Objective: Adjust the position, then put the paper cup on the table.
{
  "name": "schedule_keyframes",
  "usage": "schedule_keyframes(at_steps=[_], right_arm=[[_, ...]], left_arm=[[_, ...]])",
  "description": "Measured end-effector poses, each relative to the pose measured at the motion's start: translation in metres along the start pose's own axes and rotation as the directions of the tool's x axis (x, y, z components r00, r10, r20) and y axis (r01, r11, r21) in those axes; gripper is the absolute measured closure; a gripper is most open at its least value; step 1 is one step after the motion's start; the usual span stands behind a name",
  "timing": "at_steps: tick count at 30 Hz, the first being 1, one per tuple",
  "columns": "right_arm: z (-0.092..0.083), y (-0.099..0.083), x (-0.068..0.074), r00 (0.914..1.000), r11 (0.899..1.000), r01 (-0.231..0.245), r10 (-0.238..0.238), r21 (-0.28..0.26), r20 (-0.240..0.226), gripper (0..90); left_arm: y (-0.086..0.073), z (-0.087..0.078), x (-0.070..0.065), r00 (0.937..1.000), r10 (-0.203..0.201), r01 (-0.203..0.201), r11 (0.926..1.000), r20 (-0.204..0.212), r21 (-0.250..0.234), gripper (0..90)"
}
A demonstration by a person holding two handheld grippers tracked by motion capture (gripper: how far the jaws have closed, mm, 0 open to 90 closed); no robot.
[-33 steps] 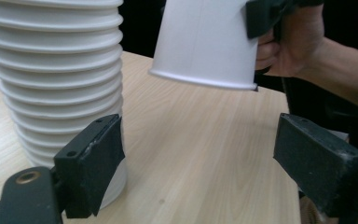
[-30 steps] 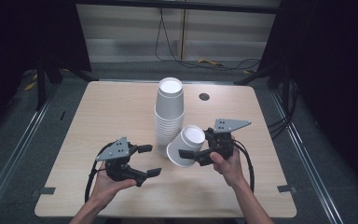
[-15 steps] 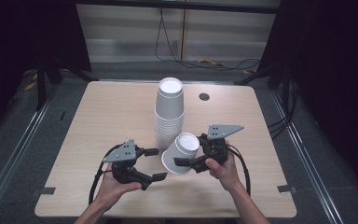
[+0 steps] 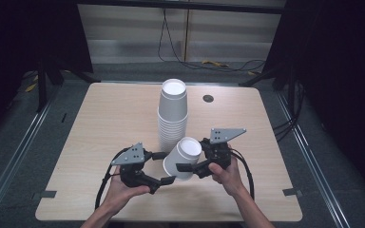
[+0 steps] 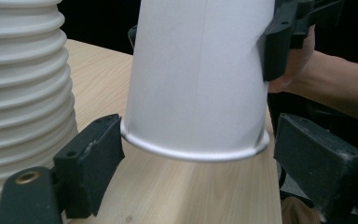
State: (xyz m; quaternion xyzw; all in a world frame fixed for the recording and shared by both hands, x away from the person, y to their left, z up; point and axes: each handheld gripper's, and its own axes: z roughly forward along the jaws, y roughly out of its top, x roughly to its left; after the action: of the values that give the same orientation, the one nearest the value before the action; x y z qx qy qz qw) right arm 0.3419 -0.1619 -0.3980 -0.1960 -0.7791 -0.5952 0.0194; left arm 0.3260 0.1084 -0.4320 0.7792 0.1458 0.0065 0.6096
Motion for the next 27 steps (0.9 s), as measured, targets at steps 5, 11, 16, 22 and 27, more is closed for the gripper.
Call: schedule_keyframes(at_steps=[5,11,16,22,27], right_arm=[[0.002,-0.001,0.000,1.0000,1.000,0.000,0.000,-0.007,-0.007,20.0],[0.005,-0.003,0.000,0.9998,1.000,-0.003,0.003,-0.005,-0.022,20.1],[0.011,-0.002,0.002,0.9994,1.000,0.011,-0.011,0.004,-0.032,20.2],[0.018,-0.003,0.004,0.9983,1.000,0.012,-0.011,0.011,-0.057,20.1],[0.022,-0.004,0.005,0.9979,1.000,0.015,-0.014,0.014,-0.064,20.0]], left_arm=[[0.000,0.002,0.001,1.0000,0.000,0.000,1.0000,-0.003,-0.002,14.4],[-0.001,0.007,0.001,1.0000,0.006,-0.006,1.0000,0.006,0.004,9.3],[0.000,0.010,0.001,1.0000,0.009,-0.009,0.9999,0.005,0.012,6.3],[-0.001,0.013,0.000,0.9997,0.002,-0.002,0.9999,0.025,0.011,8.4],[-0.001,0.012,-0.001,0.9997,0.013,-0.014,0.9998,0.018,0.012,11.5]])
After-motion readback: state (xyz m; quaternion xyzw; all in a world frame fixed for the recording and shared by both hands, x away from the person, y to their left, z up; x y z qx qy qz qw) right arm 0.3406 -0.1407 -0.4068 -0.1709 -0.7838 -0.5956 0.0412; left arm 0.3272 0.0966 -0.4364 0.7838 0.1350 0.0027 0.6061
